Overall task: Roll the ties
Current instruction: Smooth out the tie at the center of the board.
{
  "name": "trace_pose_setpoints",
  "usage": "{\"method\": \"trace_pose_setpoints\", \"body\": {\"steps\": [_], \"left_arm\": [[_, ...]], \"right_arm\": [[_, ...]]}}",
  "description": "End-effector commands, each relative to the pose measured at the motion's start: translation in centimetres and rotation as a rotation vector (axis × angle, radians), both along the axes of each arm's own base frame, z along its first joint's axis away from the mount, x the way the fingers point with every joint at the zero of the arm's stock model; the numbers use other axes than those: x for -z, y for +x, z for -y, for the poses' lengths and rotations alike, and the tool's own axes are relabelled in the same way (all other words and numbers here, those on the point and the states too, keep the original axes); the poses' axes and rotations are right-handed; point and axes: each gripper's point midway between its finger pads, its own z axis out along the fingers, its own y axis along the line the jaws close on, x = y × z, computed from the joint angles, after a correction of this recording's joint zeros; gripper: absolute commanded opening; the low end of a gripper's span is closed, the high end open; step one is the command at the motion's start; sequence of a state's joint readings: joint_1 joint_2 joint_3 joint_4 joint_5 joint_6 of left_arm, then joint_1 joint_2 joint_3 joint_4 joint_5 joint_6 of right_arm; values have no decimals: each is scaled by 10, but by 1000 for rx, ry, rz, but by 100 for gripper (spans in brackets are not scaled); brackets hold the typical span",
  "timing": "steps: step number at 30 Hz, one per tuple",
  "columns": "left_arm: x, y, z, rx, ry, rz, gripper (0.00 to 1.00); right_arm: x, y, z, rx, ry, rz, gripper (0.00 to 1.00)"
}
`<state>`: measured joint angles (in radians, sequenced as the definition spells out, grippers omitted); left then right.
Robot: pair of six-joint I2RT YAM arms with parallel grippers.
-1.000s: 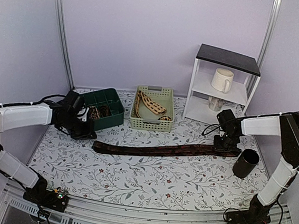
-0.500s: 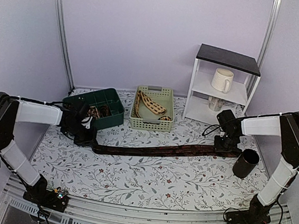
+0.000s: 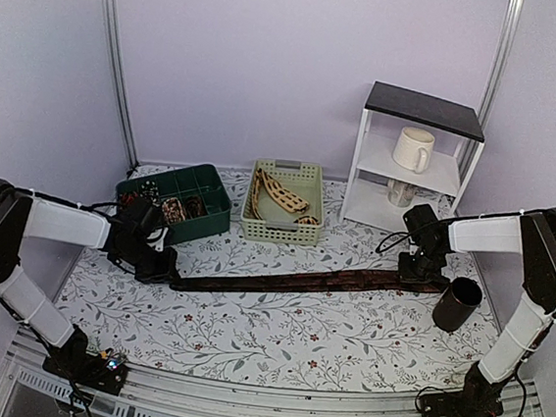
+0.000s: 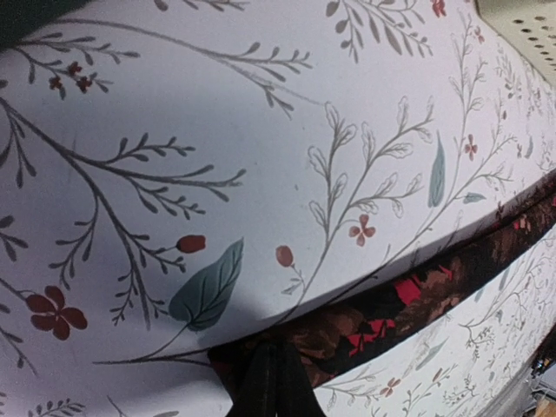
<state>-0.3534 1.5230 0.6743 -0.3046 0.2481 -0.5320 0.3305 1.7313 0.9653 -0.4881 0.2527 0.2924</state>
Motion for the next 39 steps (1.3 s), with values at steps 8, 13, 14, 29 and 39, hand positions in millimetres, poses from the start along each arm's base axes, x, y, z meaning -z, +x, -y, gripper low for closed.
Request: {"method": "trace_pose_setpoints", "body": {"steps": [8,13,14,29,39], "left_arm": [[-24,-3,4,0,-16,41,0],[-39,-4,17,25,-70,51,0],[-40,-5,17,23,-66,54,0],[6,-37,-11,-30,43,-39,0],[10,-26,-8,-25,47,-30,0]], "right_arm": [[11,-13,5,-16,-15,-72,1],[10,-16,4,-22,-10,-78,1],[10,-17,5,-21,-12,-79,1],[8,-21,11,-14,-41,-83,2],[2,-17,8,-17,-39,-69,5]]}}
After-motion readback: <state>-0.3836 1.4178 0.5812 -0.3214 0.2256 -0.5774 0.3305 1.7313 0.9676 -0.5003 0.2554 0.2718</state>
